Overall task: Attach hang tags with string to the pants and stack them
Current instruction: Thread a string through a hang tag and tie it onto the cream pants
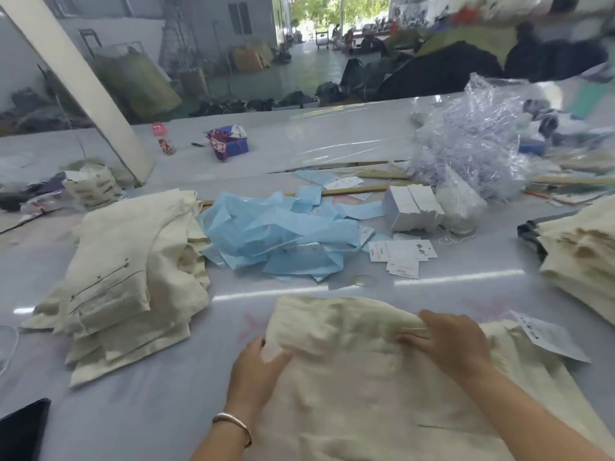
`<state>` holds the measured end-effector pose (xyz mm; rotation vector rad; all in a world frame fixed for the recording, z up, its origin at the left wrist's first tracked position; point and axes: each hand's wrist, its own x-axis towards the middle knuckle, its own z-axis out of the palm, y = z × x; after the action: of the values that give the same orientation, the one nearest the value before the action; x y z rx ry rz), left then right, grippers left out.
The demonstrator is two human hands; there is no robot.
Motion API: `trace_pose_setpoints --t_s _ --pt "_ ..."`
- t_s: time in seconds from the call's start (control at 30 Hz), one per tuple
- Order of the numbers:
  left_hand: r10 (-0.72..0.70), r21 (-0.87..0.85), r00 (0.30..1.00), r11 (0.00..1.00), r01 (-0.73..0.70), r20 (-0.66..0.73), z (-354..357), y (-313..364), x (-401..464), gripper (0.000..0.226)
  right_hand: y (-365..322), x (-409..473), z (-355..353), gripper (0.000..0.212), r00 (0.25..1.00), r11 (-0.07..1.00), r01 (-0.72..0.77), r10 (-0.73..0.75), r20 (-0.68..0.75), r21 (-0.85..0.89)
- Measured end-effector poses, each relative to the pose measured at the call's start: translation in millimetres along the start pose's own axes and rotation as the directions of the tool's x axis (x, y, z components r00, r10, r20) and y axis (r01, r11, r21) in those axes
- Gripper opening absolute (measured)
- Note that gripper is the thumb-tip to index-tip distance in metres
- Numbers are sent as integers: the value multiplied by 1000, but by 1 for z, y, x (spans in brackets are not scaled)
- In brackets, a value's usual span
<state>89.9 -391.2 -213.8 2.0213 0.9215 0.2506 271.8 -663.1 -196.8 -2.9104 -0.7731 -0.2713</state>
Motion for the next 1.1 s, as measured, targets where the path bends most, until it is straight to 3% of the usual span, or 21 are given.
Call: trace_pose_setpoints --t_s 0.07,0.17,0.33,0.5,0.63,0.77,0.87,0.93,1.03,1.1 --pt "112 -125 993 986 -115 -27 -3 33 -1 18 12 -11 -29 61 982 993 -28 48 -180 111" --pt "268 -279 959 917 -284 -95 8 98 -9 20 37 -29 -78 66 892 979 -104 171 -419 178" --pt "473 -344 872 804 -485 -126 50 204 -26 39 89 -63 -143 67 748 941 -288 336 -572 176" --pt "635 -305 757 698 -648 -154 112 324 -51 47 165 -104 -221 60 574 897 -421 377 -727 133" --pt "739 -297 639 575 -763 -212 158 418 -81 44 228 -129 -294 65 466 848 -527 349 -813 62" --pt "820 -292 509 435 -852 -263 203 502 -91 32 299 -131 -363 73 414 793 -609 278 -867 -37" --pt "862 -252 458 404 -879 -216 246 561 -86 27 361 -103 -385 75 427 761 -646 289 -857 -65" --pt "893 -157 436 418 -895 -108 286 591 -80 31 409 -79 -382 74 493 730 -680 391 -777 -65" --pt "861 149 490 472 -869 134 347 600 -72 46 462 -54 -347 67 671 646 -726 592 -447 -234" --pt "844 259 448 381 -888 294 387 581 -73 41 479 -49 -306 64 775 715 -631 604 -189 -302"
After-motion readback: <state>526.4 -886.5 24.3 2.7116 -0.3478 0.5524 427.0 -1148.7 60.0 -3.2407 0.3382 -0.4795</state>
